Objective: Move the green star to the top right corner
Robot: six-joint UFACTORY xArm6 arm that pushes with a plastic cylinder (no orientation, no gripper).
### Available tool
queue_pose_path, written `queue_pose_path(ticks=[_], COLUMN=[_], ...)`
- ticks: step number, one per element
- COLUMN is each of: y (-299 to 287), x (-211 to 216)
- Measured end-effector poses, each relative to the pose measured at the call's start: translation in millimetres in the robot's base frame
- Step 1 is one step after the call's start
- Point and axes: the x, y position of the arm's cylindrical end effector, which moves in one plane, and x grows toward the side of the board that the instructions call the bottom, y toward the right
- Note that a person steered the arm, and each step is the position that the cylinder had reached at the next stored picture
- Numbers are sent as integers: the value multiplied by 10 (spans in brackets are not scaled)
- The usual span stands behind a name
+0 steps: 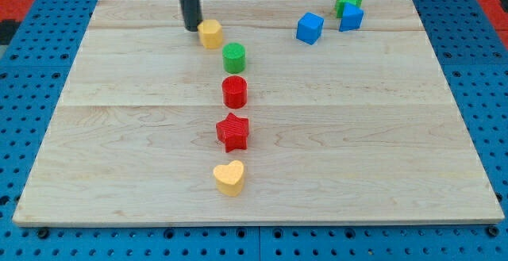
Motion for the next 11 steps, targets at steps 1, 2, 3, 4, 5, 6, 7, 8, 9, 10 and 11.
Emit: queue_pose_path(ticks=[1,2,3,4,5,6,7,8,9,10,11], y=[419,474,1262,2237,2626,2618,2564,2630,2569,3186,3813], x=[34,-403,-588,-555,-835,-833,-811,-772,-514,-205,-174])
